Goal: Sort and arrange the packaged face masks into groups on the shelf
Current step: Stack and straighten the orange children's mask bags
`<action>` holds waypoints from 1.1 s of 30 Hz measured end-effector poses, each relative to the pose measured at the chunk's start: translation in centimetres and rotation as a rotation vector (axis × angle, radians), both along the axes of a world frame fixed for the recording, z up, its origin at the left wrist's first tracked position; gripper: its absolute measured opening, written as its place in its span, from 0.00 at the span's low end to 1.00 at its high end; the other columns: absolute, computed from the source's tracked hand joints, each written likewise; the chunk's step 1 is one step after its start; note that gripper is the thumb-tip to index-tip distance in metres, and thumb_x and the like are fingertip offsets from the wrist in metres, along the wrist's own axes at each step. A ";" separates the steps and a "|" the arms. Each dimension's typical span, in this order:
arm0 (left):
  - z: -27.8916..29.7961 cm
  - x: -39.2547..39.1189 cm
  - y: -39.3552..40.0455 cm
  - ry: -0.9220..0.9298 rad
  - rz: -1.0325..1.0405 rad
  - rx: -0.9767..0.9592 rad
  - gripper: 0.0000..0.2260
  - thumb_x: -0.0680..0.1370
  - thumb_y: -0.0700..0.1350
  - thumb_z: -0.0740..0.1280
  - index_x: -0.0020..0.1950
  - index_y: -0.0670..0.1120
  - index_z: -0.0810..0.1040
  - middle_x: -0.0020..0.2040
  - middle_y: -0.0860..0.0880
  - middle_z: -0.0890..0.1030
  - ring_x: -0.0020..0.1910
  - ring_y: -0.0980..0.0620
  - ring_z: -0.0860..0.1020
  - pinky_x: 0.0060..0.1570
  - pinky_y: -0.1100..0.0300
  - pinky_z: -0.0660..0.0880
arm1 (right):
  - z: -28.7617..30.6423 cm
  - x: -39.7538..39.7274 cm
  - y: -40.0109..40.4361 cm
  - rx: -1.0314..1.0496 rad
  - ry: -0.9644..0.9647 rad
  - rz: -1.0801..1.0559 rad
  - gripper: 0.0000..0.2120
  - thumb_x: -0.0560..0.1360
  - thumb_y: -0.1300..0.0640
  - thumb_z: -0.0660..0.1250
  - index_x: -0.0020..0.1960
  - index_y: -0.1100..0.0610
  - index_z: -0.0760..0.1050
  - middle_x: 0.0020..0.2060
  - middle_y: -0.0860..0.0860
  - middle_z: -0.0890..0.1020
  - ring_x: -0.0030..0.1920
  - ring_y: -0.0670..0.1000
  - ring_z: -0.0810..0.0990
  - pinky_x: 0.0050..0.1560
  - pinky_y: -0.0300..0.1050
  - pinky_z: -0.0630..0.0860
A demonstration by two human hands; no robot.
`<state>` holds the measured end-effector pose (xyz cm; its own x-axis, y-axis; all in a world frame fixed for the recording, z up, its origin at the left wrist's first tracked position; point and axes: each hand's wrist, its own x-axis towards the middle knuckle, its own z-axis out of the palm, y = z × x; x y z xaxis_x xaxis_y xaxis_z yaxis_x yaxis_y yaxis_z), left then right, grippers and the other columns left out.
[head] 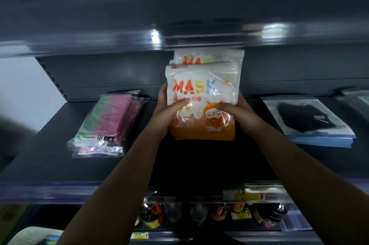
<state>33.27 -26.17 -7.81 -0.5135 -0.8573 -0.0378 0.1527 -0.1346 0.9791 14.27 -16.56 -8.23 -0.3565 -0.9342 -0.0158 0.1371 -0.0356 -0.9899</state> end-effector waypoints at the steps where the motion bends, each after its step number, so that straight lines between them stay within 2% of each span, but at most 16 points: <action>1: 0.2 0.2 -0.1 0.009 -0.015 -0.051 0.35 0.71 0.39 0.73 0.73 0.56 0.61 0.62 0.51 0.79 0.57 0.50 0.80 0.54 0.50 0.78 | 0.3 -0.1 0.1 -0.031 0.043 0.011 0.38 0.64 0.65 0.73 0.70 0.52 0.63 0.59 0.54 0.79 0.56 0.54 0.81 0.52 0.50 0.79; 4: 0.2 0.6 -0.3 -0.017 -0.051 -0.167 0.40 0.70 0.30 0.71 0.75 0.52 0.58 0.62 0.48 0.78 0.57 0.51 0.80 0.49 0.55 0.80 | 1.2 -0.5 0.5 -0.104 0.167 0.040 0.44 0.65 0.78 0.69 0.73 0.54 0.56 0.59 0.49 0.77 0.54 0.43 0.80 0.47 0.39 0.79; 6: 0.1 0.9 0.1 -0.056 -0.083 -0.220 0.43 0.67 0.26 0.72 0.75 0.47 0.56 0.62 0.46 0.78 0.55 0.54 0.81 0.45 0.61 0.79 | 1.2 -0.8 0.8 -0.112 0.239 0.093 0.50 0.62 0.81 0.69 0.75 0.54 0.51 0.59 0.47 0.75 0.53 0.38 0.80 0.46 0.36 0.78; 9: 0.0 1.4 0.8 -0.123 -0.176 -0.295 0.47 0.64 0.25 0.73 0.77 0.43 0.52 0.67 0.42 0.74 0.60 0.54 0.78 0.48 0.65 0.78 | 0.5 -1.2 1.5 -0.079 0.301 0.186 0.56 0.57 0.79 0.72 0.75 0.53 0.48 0.61 0.48 0.74 0.56 0.40 0.79 0.47 0.37 0.78; 12: 0.5 1.9 1.3 -0.135 -0.225 -0.300 0.45 0.65 0.24 0.71 0.76 0.41 0.53 0.67 0.41 0.73 0.57 0.58 0.79 0.45 0.67 0.78 | 0.3 -1.0 2.1 -0.039 0.359 0.246 0.55 0.58 0.83 0.71 0.75 0.57 0.49 0.59 0.46 0.75 0.55 0.37 0.79 0.46 0.34 0.78; 15: 0.8 2.2 1.3 -0.139 -0.243 -0.333 0.46 0.65 0.24 0.71 0.76 0.42 0.50 0.68 0.42 0.72 0.58 0.58 0.79 0.46 0.67 0.78 | 0.4 -0.9 2.7 -0.031 0.371 0.265 0.53 0.60 0.83 0.69 0.75 0.58 0.48 0.57 0.43 0.74 0.52 0.31 0.78 0.44 0.30 0.76; 17: 0.8 2.3 1.4 -0.163 -0.270 -0.364 0.45 0.65 0.23 0.70 0.75 0.37 0.50 0.64 0.43 0.73 0.55 0.61 0.80 0.44 0.69 0.77 | 0.6 -1.0 3.1 -0.039 0.356 0.304 0.54 0.59 0.83 0.70 0.75 0.58 0.47 0.57 0.43 0.74 0.52 0.32 0.78 0.45 0.30 0.76; 18: 0.8 2.5 1.5 -0.172 -0.284 -0.373 0.43 0.65 0.22 0.70 0.75 0.34 0.51 0.62 0.44 0.74 0.53 0.63 0.80 0.44 0.70 0.77 | 0.7 -1.0 3.3 -0.050 0.340 0.328 0.55 0.58 0.80 0.74 0.75 0.58 0.48 0.57 0.44 0.74 0.53 0.34 0.79 0.45 0.31 0.77; 20: 0.9 2.9 1.8 -0.164 -0.307 -0.395 0.43 0.64 0.23 0.70 0.74 0.32 0.51 0.60 0.46 0.75 0.51 0.65 0.80 0.44 0.71 0.77 | 1.1 -0.9 3.7 -0.053 0.287 0.358 0.61 0.51 0.65 0.83 0.74 0.59 0.51 0.57 0.46 0.78 0.54 0.39 0.80 0.47 0.33 0.78; 21: 0.9 3.2 1.9 -0.153 -0.318 -0.401 0.45 0.63 0.25 0.72 0.74 0.31 0.50 0.60 0.47 0.75 0.52 0.64 0.80 0.45 0.70 0.77 | 1.2 -0.8 3.9 -0.060 0.255 0.361 0.62 0.48 0.56 0.85 0.73 0.59 0.53 0.55 0.46 0.80 0.54 0.41 0.81 0.47 0.34 0.78; 23: 1.0 3.8 1.9 -0.135 -0.351 -0.397 0.49 0.60 0.31 0.73 0.74 0.30 0.49 0.61 0.45 0.75 0.53 0.61 0.81 0.46 0.69 0.77 | 1.3 -0.4 4.0 -0.086 0.230 0.354 0.64 0.45 0.47 0.84 0.72 0.57 0.53 0.53 0.45 0.82 0.53 0.40 0.81 0.47 0.33 0.77; 24: 0.9 3.9 1.8 -0.124 -0.359 -0.393 0.50 0.60 0.31 0.73 0.74 0.31 0.47 0.62 0.44 0.74 0.54 0.60 0.81 0.46 0.67 0.78 | 1.4 -0.3 3.9 -0.098 0.232 0.345 0.67 0.45 0.46 0.84 0.74 0.55 0.50 0.56 0.45 0.80 0.55 0.40 0.80 0.48 0.34 0.77; 26: 1.0 4.1 1.7 -0.109 -0.362 -0.389 0.54 0.62 0.28 0.74 0.77 0.40 0.41 0.65 0.44 0.72 0.59 0.56 0.79 0.49 0.63 0.79 | 1.5 0.0 3.8 -0.125 0.243 0.339 0.70 0.49 0.48 0.84 0.75 0.46 0.39 0.66 0.47 0.71 0.62 0.41 0.76 0.53 0.37 0.77; 28: 1.2 4.2 1.6 -0.093 -0.381 -0.405 0.60 0.62 0.35 0.78 0.77 0.50 0.35 0.71 0.46 0.68 0.67 0.50 0.73 0.57 0.53 0.77 | 1.6 0.1 3.7 -0.149 0.267 0.360 0.66 0.53 0.50 0.83 0.72 0.38 0.37 0.70 0.45 0.64 0.67 0.41 0.71 0.56 0.39 0.76; 30: 1.5 4.3 1.7 -0.115 -0.372 -0.442 0.63 0.61 0.44 0.81 0.75 0.55 0.32 0.74 0.49 0.65 0.71 0.49 0.69 0.63 0.46 0.73 | 1.7 0.2 3.8 -0.151 0.289 0.363 0.66 0.53 0.53 0.83 0.72 0.37 0.37 0.71 0.45 0.63 0.68 0.42 0.70 0.56 0.39 0.76; 33: 1.4 4.4 1.9 -0.139 -0.357 -0.476 0.63 0.61 0.42 0.80 0.75 0.56 0.31 0.74 0.49 0.64 0.71 0.49 0.69 0.63 0.45 0.73 | 1.0 0.1 3.9 -0.158 0.317 0.341 0.65 0.55 0.64 0.79 0.73 0.39 0.36 0.69 0.44 0.66 0.65 0.39 0.72 0.54 0.37 0.77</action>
<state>37.70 -24.24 -6.44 -0.7902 -0.5721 0.2198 0.0452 0.3033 0.9518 14.38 -12.64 -7.26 0.0058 -0.9808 0.1950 -0.1403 -0.1938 -0.9709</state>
